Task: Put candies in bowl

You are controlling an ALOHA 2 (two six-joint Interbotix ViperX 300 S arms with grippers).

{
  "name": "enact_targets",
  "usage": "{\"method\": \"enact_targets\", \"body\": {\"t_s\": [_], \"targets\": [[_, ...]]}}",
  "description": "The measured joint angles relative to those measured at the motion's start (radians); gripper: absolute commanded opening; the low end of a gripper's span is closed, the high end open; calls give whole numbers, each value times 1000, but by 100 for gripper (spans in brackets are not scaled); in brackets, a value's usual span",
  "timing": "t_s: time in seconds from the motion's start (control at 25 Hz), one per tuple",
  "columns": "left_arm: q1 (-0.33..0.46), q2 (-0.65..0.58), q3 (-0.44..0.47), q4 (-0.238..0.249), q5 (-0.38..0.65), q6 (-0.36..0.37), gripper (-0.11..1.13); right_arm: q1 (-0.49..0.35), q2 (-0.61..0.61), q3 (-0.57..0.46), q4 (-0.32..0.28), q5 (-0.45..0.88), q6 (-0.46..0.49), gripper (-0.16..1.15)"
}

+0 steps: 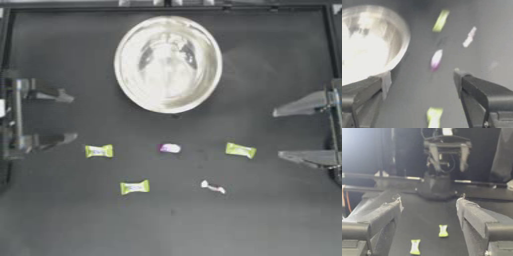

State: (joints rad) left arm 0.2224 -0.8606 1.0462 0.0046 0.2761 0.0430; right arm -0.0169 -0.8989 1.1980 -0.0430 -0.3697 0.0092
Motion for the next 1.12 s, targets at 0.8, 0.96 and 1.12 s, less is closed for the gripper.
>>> {"method": "enact_targets", "body": {"t_s": [0.8,0.96,1.12], "targets": [[18,403,-86,6,147,5,102,-14,46,0,14,0,3,96],[9,460,-100,6,149,5,102,-20,48,0,23,0,3,96],[-9,517,-114,6,149,5,102,-20,51,0,25,0,3,96]]}}
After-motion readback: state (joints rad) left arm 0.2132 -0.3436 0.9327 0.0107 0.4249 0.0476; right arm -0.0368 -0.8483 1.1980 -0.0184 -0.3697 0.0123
